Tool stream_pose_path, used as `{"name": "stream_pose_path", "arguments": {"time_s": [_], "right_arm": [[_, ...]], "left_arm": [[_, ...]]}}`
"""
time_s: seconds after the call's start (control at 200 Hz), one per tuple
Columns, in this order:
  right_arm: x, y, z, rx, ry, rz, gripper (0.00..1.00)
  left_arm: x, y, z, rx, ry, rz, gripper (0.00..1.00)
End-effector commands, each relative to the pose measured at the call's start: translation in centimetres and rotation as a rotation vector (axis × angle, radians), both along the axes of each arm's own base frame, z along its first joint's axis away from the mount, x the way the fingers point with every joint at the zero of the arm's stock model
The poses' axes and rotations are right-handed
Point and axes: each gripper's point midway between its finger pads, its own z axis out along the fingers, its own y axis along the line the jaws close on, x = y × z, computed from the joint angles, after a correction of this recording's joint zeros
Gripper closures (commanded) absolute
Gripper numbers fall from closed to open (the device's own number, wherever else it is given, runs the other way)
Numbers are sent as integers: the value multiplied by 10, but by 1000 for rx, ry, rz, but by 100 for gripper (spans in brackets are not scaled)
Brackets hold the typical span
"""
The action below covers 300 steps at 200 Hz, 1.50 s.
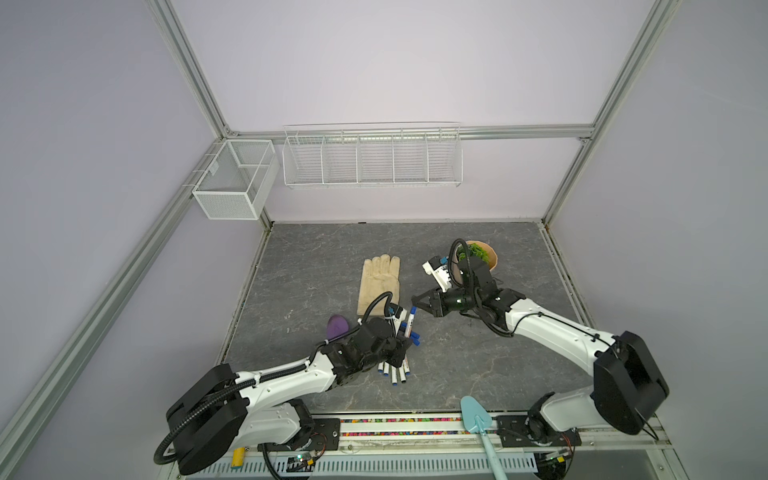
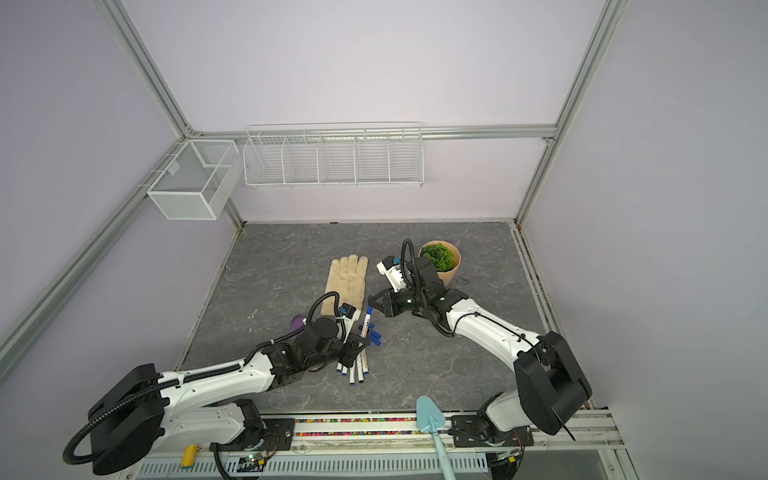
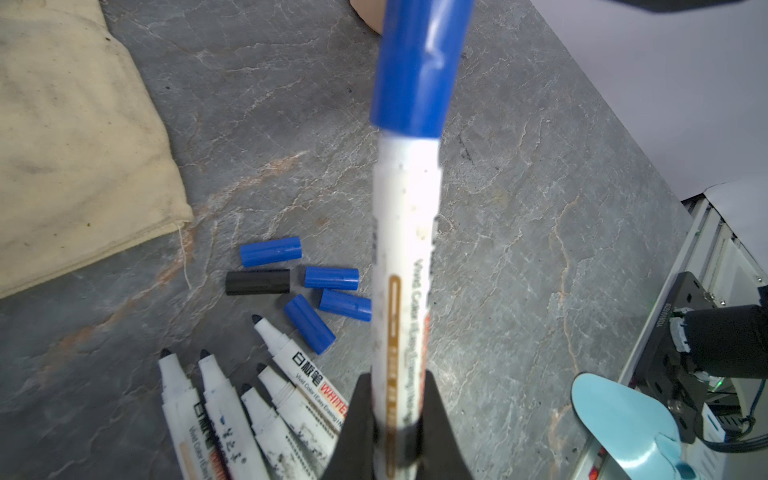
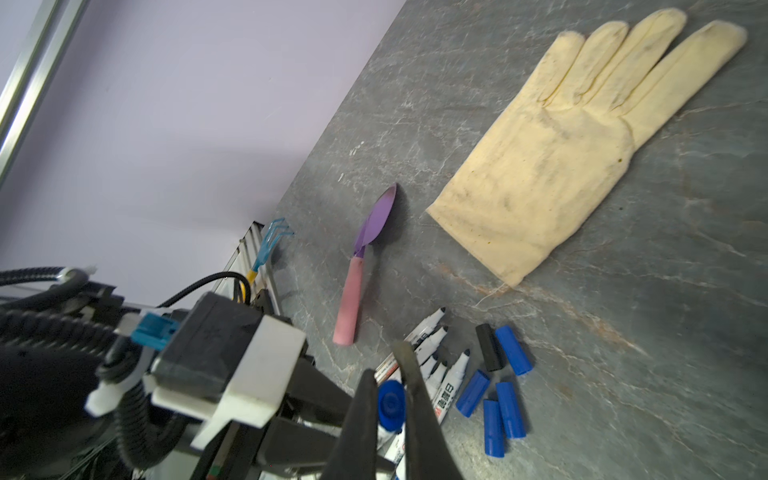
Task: Insert the pens into the pen caps
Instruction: 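Bring the blue cap in the right gripper down onto the marker tip, then press the blue cap onto the marker held upright by the left gripper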
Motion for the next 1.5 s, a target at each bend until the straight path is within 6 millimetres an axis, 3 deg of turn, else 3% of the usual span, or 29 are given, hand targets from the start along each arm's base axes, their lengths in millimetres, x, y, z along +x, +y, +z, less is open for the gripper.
{"name": "stream_pose_path", "arguments": {"time_s": [0.0, 0.205, 0.46, 0.685, 0.82, 1.074, 1.494], "right_arm": [[-74, 0, -21, -10, 250, 234, 90], [-79, -6, -20, -39, 238, 228, 90], [-78, -10, -13, -98, 182, 248, 90], [-80, -10, -9, -100, 175, 264, 90], [-81, -10, -4, -98, 164, 264, 90], [-78, -7, 7, -86, 155, 273, 90], [-72, -7, 12, -160, 157, 285, 91]], "left_arm": [[35, -5, 62, -194, -177, 129, 100], [38, -3, 62, -195, -195, 142, 100], [37, -1, 53, -56, -249, 77, 100], [38, 3, 64, -9, -376, 28, 100], [33, 7, 76, -35, -473, -2, 100], [22, 11, 78, -17, -512, -61, 100], [14, 9, 67, 105, -563, -147, 100]]}}
